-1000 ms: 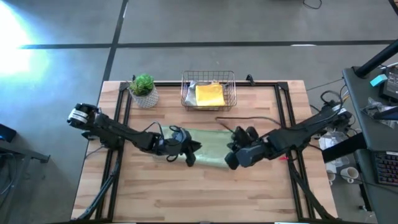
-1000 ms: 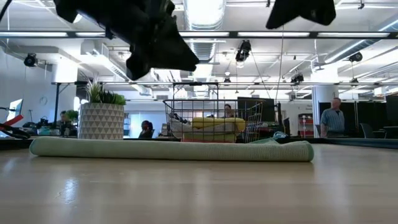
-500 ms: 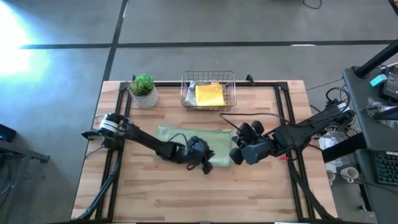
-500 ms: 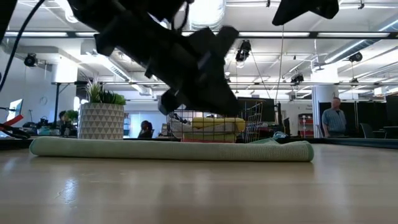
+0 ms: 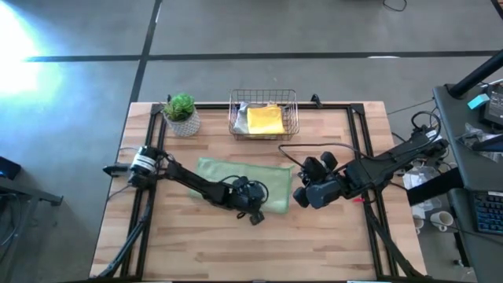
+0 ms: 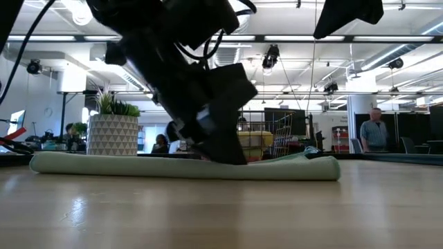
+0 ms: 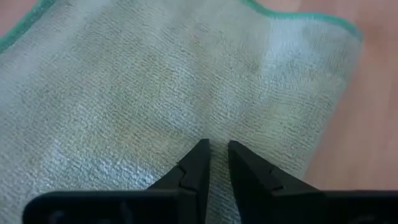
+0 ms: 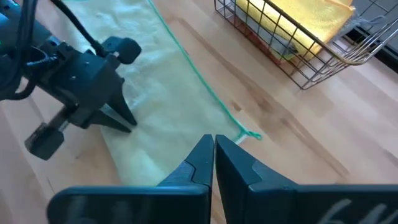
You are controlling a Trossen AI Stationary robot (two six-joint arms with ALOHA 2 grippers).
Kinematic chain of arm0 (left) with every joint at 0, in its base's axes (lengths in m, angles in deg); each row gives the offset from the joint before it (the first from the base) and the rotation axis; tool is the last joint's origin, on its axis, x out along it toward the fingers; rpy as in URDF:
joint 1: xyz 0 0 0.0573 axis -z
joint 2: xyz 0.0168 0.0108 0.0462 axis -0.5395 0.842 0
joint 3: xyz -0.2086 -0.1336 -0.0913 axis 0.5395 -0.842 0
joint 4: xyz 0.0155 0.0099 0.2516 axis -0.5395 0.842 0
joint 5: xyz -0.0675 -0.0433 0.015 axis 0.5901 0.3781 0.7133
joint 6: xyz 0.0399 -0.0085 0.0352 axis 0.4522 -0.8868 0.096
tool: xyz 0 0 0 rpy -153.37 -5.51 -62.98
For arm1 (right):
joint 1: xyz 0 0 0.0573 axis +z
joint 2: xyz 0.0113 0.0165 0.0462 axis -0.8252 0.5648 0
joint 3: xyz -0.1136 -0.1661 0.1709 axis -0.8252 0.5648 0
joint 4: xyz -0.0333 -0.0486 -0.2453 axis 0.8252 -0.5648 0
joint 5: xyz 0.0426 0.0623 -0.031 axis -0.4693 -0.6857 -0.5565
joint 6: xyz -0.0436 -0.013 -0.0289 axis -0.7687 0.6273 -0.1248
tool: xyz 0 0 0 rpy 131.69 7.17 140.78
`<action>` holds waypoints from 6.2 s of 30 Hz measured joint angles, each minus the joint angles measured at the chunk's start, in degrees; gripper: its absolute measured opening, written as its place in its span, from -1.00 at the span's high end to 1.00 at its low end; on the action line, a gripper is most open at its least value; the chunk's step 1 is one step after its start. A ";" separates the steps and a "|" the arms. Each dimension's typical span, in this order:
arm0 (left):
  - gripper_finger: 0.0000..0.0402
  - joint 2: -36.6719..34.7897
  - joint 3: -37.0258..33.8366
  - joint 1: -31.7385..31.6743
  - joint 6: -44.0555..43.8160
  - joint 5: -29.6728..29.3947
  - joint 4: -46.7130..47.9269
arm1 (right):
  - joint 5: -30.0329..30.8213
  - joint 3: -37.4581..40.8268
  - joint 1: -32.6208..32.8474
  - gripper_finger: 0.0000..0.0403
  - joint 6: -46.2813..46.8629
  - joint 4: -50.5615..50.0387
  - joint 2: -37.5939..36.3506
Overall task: Fold microfiber towels
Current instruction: Fold the green towel
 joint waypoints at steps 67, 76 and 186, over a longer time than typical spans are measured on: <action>-0.01 -29.89 -1.94 22.70 -34.30 20.16 70.74 | -6.95 3.46 -4.28 0.32 -9.72 13.12 0.04; -0.01 -40.91 -15.75 23.08 -50.82 11.90 53.73 | -20.85 9.87 -11.91 0.30 -15.49 28.81 0.17; 0.29 -48.64 -54.88 6.99 -77.37 -10.38 -3.72 | -52.24 -13.69 -31.93 0.29 3.68 53.47 48.98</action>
